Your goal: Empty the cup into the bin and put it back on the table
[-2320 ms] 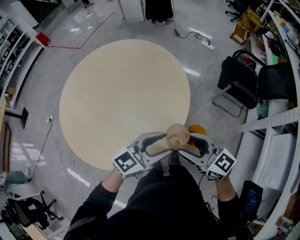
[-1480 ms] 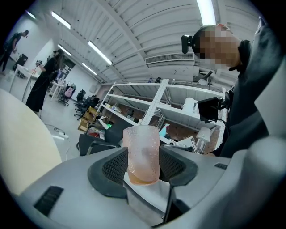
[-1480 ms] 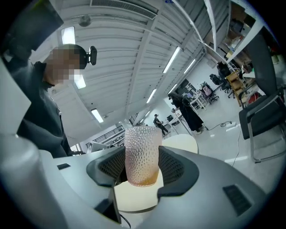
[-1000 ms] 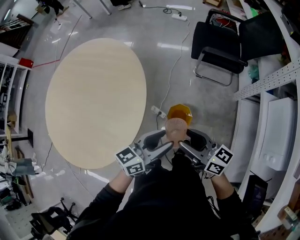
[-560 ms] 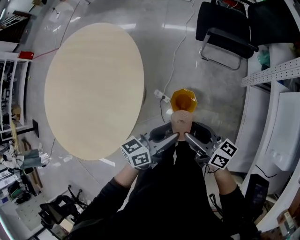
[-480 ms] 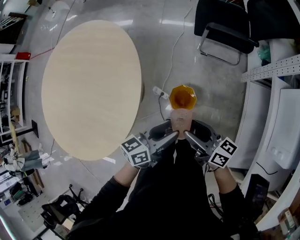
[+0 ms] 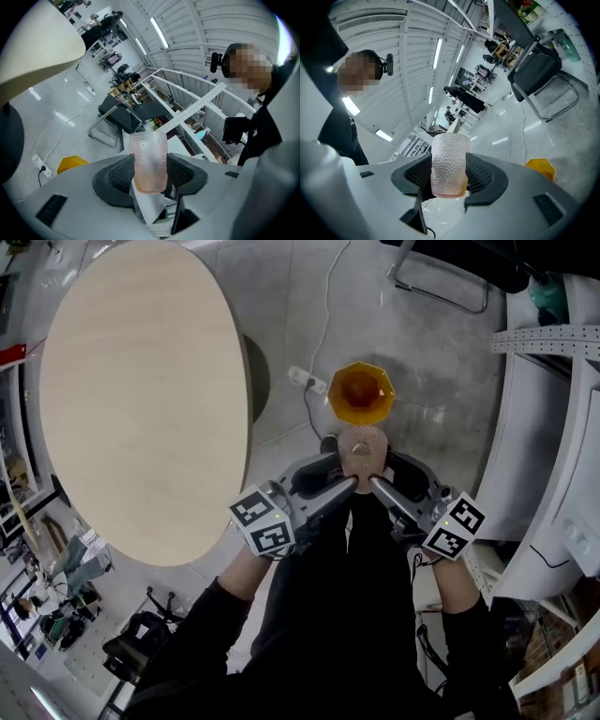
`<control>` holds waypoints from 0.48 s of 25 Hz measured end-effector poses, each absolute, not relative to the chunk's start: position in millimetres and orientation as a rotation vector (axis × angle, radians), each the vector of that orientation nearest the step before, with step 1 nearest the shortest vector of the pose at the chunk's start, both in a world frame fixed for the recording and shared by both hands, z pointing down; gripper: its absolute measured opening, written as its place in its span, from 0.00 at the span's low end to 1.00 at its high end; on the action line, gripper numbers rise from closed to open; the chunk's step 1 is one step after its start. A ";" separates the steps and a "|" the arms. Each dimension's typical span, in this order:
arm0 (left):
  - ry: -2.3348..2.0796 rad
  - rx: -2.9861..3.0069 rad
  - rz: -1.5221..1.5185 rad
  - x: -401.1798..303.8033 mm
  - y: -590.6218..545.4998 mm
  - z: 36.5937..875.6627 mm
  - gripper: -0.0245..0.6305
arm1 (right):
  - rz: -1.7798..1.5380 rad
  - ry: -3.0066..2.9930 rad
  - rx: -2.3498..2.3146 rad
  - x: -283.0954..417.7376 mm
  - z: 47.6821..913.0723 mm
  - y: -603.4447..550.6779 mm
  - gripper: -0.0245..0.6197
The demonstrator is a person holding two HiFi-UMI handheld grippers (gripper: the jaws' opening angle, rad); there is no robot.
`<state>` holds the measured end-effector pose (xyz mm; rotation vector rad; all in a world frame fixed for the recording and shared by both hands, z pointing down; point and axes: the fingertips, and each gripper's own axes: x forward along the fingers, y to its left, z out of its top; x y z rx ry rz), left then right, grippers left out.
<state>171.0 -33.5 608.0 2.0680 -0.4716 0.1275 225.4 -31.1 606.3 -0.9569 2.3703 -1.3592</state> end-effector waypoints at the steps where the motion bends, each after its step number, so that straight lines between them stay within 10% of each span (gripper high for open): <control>1: -0.469 2.062 0.130 172.2 -34.4 616.9 0.38 | -1.361 2.375 -0.959 226.5 615.0 -31.9 0.40; 12: -0.491 1.926 0.169 171.6 -21.8 728.0 0.38 | -1.529 2.269 -0.997 226.8 727.7 -19.1 0.40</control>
